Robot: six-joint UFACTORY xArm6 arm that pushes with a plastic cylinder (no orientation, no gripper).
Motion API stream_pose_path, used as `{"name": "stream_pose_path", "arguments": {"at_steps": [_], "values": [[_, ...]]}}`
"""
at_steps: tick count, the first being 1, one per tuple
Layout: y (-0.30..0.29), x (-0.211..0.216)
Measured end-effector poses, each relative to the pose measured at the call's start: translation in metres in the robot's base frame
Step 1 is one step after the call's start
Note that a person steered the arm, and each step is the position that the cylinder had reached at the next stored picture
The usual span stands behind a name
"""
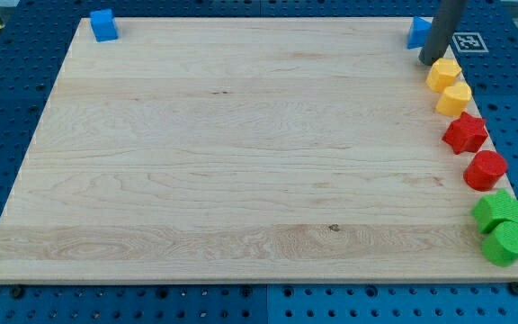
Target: Push blue triangle diagonally above yellow hexagon
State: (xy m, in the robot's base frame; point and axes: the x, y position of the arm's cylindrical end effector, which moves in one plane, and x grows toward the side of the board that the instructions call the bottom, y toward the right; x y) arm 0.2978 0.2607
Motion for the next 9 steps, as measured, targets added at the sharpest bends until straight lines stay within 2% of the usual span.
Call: {"name": "stream_pose_path", "arguments": {"at_steps": [1,3,4,5,6,7,8,9], "values": [[0.023,0.000],[0.051,-0.043],[0.041,-0.047],[0.001,-0.047],[0.000,-0.047],[0.000,-0.076],[-0.019,-0.084],[-0.036,-0.068]]}}
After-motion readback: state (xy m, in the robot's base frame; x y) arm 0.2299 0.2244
